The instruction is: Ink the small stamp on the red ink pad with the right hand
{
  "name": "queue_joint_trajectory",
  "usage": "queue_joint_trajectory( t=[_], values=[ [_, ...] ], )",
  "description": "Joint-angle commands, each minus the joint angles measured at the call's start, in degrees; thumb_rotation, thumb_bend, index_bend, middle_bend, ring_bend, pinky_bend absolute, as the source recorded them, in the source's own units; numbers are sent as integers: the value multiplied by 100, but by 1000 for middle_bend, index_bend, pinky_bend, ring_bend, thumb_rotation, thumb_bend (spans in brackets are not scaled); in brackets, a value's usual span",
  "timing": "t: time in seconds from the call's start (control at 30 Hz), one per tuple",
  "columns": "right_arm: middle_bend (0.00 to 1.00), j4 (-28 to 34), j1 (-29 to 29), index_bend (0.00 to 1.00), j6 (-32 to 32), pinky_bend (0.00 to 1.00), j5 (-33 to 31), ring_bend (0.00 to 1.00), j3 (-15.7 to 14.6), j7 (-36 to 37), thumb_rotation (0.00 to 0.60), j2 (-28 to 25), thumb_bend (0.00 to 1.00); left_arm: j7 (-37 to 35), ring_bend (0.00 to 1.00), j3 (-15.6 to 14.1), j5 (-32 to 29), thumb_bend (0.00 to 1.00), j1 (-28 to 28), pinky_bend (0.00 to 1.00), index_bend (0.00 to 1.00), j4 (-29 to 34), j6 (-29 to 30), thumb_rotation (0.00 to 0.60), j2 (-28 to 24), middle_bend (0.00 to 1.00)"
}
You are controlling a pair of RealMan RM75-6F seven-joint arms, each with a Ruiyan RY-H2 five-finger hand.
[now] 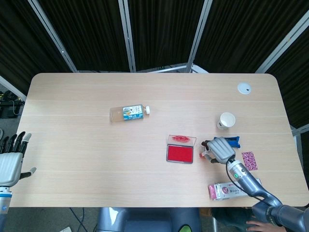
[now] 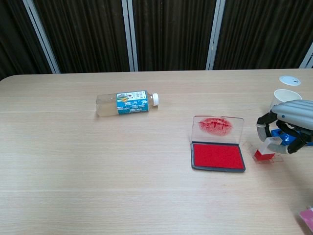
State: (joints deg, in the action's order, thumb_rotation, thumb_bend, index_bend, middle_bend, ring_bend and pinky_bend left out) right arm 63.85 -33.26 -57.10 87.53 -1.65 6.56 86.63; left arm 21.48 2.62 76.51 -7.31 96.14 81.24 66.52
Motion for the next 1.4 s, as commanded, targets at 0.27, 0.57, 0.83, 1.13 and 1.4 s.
queue_joint_trajectory(
  t=[0.27, 0.57, 0.83, 1.13, 1.4],
  values=[
    [473, -98, 26, 454, -25, 985, 79, 789, -32, 64, 600, 42, 297, 47, 0, -2, -4, 0, -8, 0, 0, -5, -9, 600, 25, 0],
    [449, -9, 51, 426, -80, 985, 141, 789, -47, 58, 600, -6, 233, 44, 0, -11, 17, 0, -1, 0, 0, 0, 5, 600, 22, 0],
    [430, 624, 201, 400, -596, 986, 260, 789, 28, -44, 600, -493, 227, -74, 0, -23, 100, 0, 23, 0, 0, 78, 52, 600, -56, 0],
    [163, 2085, 1062, 202, -2298, 730, 330, 493, 189, -11, 600, -1689, 120, -417, 0, -136, 438, 0, 123, 0, 0, 203, 207, 600, -268, 0],
    [0, 2526, 1882, 0, -3100, 12, 168, 0, 69, -370, 600, -2151, 0, -730, 0, -269, 892, 0, 250, 0, 0, 154, 460, 600, -465, 0]
  ],
)
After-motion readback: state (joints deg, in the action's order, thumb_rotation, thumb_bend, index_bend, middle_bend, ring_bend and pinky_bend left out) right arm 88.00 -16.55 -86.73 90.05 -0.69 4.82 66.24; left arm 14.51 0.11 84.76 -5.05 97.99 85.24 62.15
